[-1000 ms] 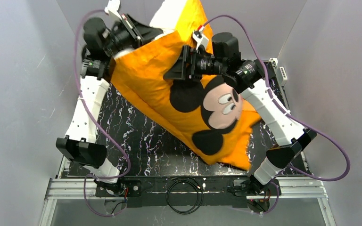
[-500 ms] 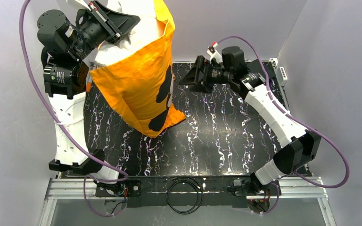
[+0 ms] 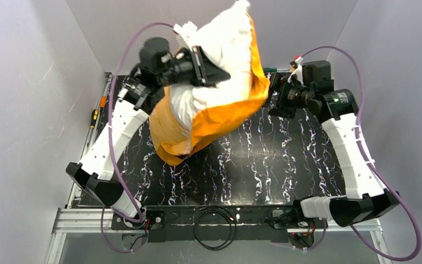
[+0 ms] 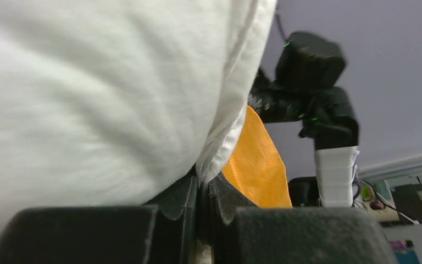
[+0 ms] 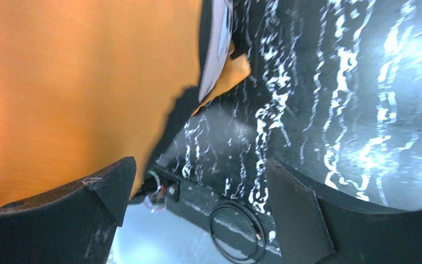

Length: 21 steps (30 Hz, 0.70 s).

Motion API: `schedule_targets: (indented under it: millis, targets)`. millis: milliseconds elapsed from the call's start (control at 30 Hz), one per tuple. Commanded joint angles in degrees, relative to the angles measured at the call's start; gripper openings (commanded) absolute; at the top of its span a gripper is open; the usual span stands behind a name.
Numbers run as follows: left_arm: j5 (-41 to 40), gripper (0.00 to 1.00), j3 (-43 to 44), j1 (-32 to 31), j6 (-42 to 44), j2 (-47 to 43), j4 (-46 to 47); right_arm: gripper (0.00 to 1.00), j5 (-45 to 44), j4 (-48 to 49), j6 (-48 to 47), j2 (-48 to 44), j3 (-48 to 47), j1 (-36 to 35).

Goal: Put the pillow into the pillowcase
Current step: Stuff the pillow into the pillowcase.

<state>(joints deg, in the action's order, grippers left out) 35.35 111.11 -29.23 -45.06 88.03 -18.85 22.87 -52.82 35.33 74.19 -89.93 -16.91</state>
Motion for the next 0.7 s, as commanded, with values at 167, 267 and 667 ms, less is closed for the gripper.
schedule_targets:
  millis: [167,267,667]
  targets:
    - [-0.40,0.00,-19.80,-3.20,-9.17,0.80,-0.14,0.95,-25.39,-18.37,-4.22,-4.48,-19.75,0.21]
    - [-2.10,0.00,-24.66,-3.20,-14.49,-0.20,5.51,0.91,-20.47,-18.34,-3.94,-6.29,-17.59,0.21]
    - [-0.94,0.00,-20.55,-3.11,-23.59,0.88,12.03,0.49,11.69,26.35,15.60,-14.84,20.47,0.22]
